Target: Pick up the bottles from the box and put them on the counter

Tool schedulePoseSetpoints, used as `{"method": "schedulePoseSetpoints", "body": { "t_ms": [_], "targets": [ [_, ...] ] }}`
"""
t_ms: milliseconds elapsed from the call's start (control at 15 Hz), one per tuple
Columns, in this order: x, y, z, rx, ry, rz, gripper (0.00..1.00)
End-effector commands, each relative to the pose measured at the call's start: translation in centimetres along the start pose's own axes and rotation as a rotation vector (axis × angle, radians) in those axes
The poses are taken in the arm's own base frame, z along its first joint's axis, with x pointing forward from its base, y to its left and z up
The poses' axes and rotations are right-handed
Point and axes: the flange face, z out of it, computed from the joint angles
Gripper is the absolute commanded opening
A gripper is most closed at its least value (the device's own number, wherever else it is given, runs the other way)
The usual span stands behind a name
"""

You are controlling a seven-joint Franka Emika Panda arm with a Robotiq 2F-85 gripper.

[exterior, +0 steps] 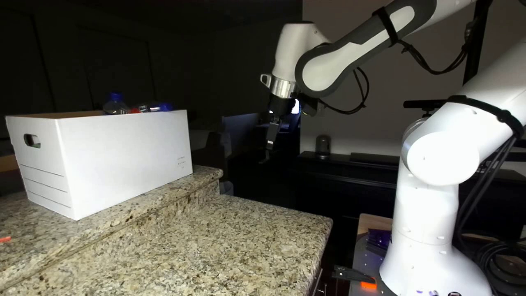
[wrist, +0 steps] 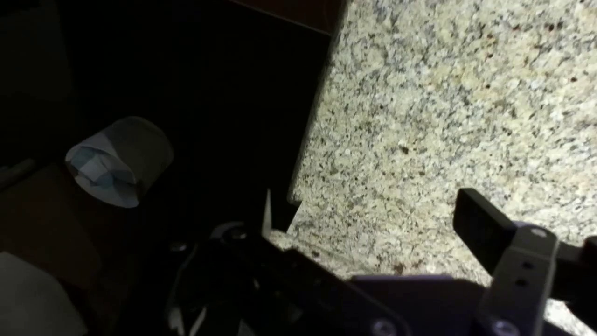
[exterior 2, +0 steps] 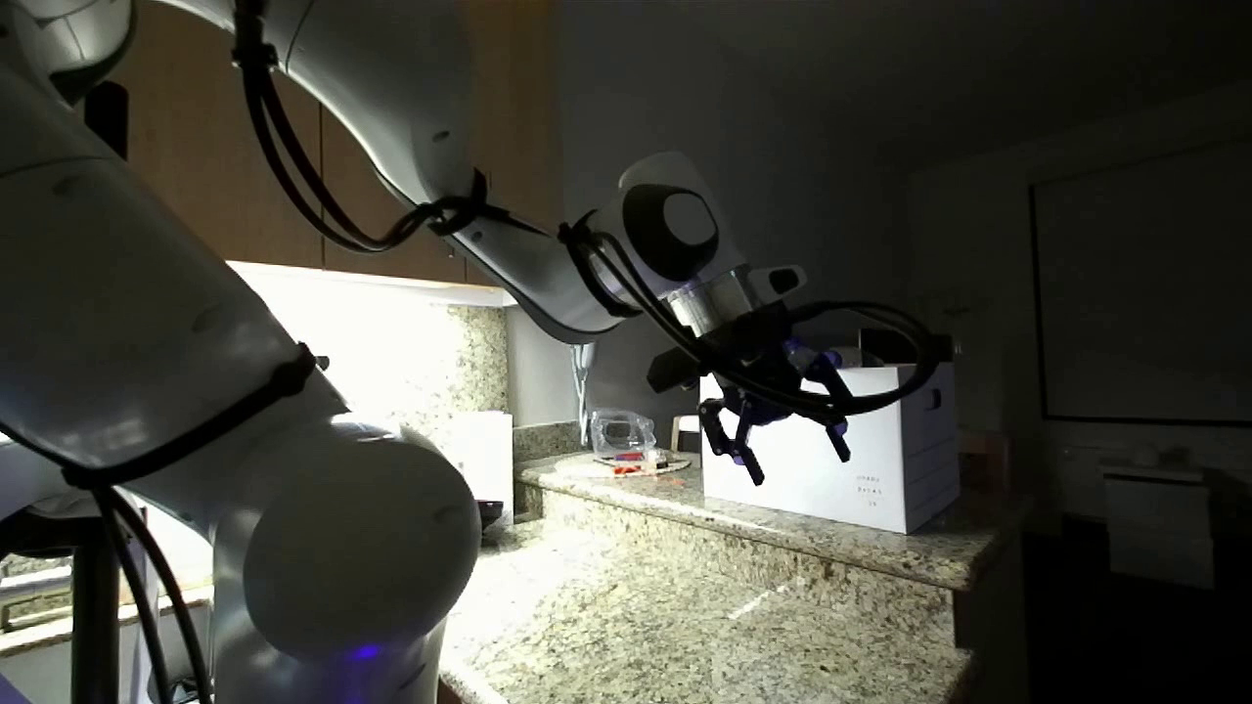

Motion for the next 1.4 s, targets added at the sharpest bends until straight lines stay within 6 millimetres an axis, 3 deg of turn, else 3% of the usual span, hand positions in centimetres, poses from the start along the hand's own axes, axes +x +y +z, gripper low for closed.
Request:
{"method": "schedulePoseSetpoints", "body": {
  "t_ms": [0, 400, 667, 1000, 1200, 1333],
  "targets": [
    [2.4, -1.6, -0.5, 0.007, 0.144, -0.021, 1.0],
    [7.0, -4.5, -4.3, -0.03, 0.298, -0.105, 1.0],
    [10.6, -4.9, -8.1, -0.085, 0.351, -0.109, 1.0],
    [14.3, -2.9, -12.6, -0.058, 0.514, -0.012, 1.0],
    [16.1, -1.0, -13.7, 0.021, 0.598, 0.09, 1.0],
    [15.2, -1.2, -14.0, -0.001, 0.577, 0.068, 1.0]
  ]
}}
